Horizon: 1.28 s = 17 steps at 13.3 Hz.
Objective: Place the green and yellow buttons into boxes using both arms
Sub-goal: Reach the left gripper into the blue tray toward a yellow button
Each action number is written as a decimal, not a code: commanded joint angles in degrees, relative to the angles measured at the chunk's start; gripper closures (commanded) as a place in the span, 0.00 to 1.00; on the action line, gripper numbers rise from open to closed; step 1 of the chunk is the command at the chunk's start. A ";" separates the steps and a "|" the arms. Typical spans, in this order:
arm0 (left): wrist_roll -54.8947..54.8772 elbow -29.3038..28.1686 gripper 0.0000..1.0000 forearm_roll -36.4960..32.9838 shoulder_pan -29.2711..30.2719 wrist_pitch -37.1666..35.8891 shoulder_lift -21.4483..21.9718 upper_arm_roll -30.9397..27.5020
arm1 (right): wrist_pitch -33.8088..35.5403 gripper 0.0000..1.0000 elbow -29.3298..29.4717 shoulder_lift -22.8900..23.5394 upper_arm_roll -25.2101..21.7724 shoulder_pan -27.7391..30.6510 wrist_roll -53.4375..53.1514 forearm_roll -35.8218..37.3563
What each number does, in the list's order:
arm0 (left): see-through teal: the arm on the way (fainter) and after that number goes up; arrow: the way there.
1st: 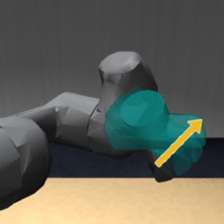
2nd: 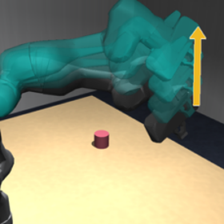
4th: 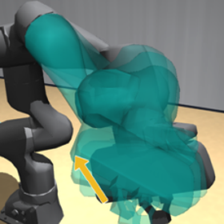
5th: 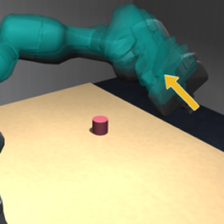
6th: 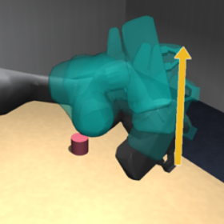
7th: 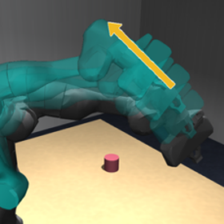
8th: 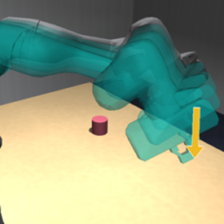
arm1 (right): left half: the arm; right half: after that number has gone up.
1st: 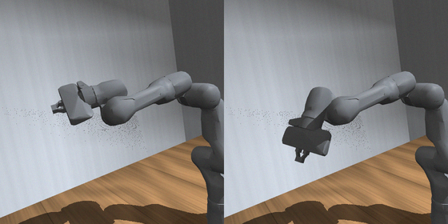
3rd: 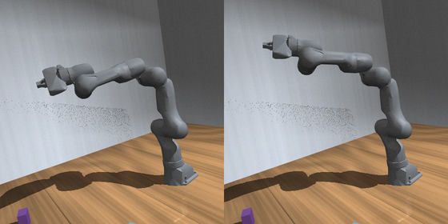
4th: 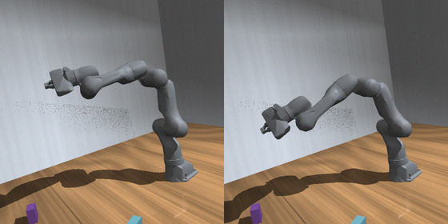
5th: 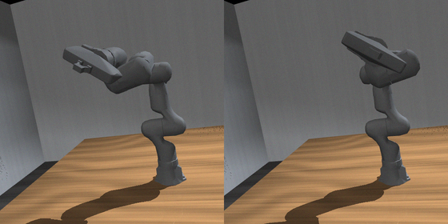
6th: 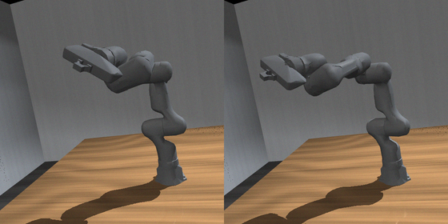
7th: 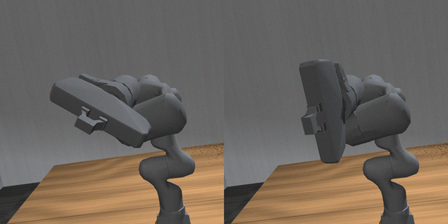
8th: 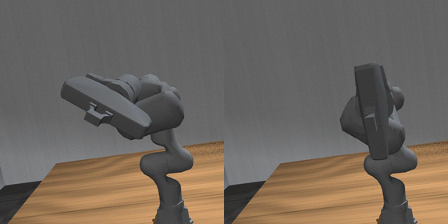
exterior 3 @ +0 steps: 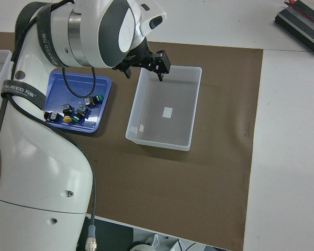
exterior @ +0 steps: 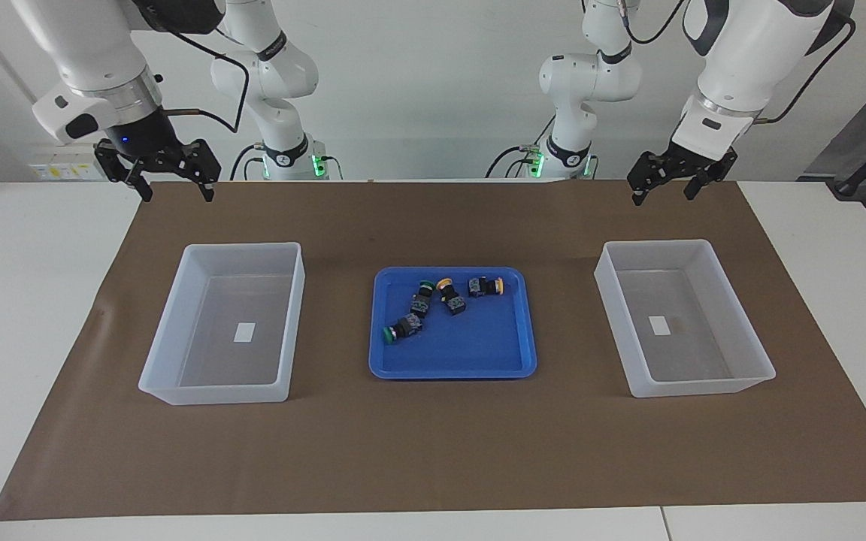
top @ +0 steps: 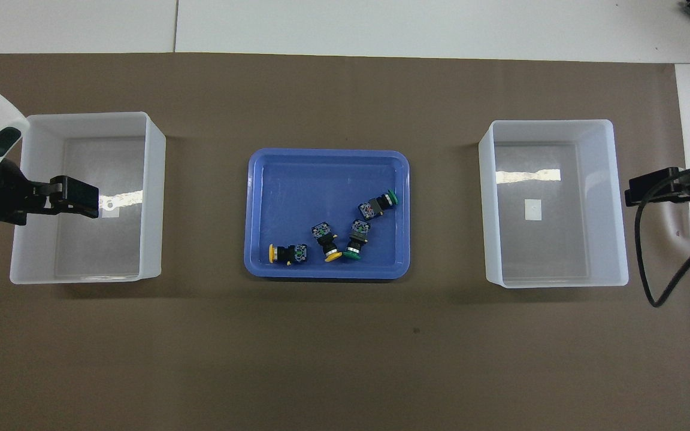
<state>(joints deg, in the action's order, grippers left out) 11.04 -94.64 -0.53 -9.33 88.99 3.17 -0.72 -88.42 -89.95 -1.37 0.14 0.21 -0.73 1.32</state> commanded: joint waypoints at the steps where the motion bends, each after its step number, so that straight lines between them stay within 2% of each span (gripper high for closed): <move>1: -0.58 0.07 0.00 -0.96 -0.07 -0.75 0.70 0.36 | -1.05 0.00 -1.20 -1.09 0.30 0.32 0.03 -0.35; 4: -0.67 -0.89 0.00 -0.96 -0.33 -0.14 2.01 0.36 | -1.23 0.00 -1.20 -1.00 0.30 0.32 -1.20 -0.35; 6: -0.06 -3.35 0.00 -0.44 -1.56 2.74 2.89 0.63 | -1.14 0.00 -1.19 -1.00 0.30 0.40 -1.11 -0.35; 8: 1.51 -10.53 0.00 1.93 -3.92 10.11 5.52 0.63 | -1.14 0.00 -1.63 -1.27 0.30 0.67 -1.03 -0.79; 10: 10.53 -16.87 0.00 2.03 -7.79 18.37 6.68 0.63 | -1.31 0.00 -2.33 -1.44 0.30 0.32 -1.03 -0.97; 12: 18.97 -19.96 0.00 2.29 -11.30 24.62 5.45 0.63 | -1.31 0.00 -2.43 -1.53 0.30 0.40 -0.85 -0.97; 14: 32.82 -22.08 0.00 2.29 -14.99 31.65 2.13 0.63 | -1.31 0.00 -2.08 -1.44 0.30 0.84 -0.50 -1.06; 15: 42.04 -22.08 0.00 2.29 -17.10 35.07 -0.85 0.63 | -0.97 0.00 -2.07 -1.44 0.30 1.10 -0.58 -1.06; 17: 52.20 -22.52 0.00 2.29 -18.09 39.49 -3.16 0.63 | -1.40 0.00 -3.03 -1.88 0.30 0.76 -0.50 -1.14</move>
<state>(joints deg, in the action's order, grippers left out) 55.55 -116.73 1.35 -26.16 124.87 2.00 0.82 -88.59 -90.43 -1.43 0.09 0.38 -1.04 1.32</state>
